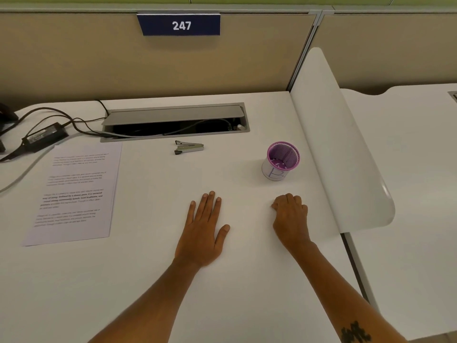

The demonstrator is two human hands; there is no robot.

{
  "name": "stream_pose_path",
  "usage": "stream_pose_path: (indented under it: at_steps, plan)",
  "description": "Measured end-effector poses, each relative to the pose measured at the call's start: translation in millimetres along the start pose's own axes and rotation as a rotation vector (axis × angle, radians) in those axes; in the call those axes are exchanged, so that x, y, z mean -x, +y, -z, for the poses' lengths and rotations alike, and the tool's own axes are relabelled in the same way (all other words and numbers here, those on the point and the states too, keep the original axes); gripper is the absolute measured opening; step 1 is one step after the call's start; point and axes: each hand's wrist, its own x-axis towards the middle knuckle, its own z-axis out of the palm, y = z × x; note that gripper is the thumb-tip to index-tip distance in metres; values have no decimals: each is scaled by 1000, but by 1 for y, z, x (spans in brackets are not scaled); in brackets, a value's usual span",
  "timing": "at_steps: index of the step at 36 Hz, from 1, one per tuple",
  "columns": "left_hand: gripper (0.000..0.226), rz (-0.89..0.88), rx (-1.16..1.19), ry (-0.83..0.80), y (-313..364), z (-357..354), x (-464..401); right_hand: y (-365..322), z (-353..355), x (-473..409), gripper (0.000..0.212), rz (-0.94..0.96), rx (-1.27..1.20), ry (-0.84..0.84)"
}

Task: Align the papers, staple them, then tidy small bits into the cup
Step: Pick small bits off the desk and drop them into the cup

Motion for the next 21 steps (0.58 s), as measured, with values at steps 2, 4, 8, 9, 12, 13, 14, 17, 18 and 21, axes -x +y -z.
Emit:
stream_pose_path:
  at_steps: [2,4,8,9,12,13,14,17,18,21]
  plan:
    - [75,-2,-2,4,0,0,0,3,6,-2,28,-71,-114,-2]
    - [75,-1,-1,5,0,0,0,5,16,-12,35,-135,-228,-17]
    - [75,0,-15,0,0,0,0,-4,59,-43,30,-137,-382,43]
    - [75,1,-12,1,0,1,0,-7,71,-50,24,-129,-400,63]
    - [74,-2,-8,6,0,1,0,-13,96,-73,20,-131,-442,111]
    - [74,-2,-8,5,0,1,0,-13,100,-81,20,-135,-439,118]
    - [74,-1,-8,3,0,0,0,-13,103,-90,19,-144,-427,115]
    - [74,1,-12,-4,0,0,0,-10,102,-110,18,-179,-395,75]
    - [74,2,-8,-6,0,0,0,-9,101,-114,16,-187,-390,69]
    - [74,2,8,-3,0,0,0,-7,99,-121,13,-170,-352,85]
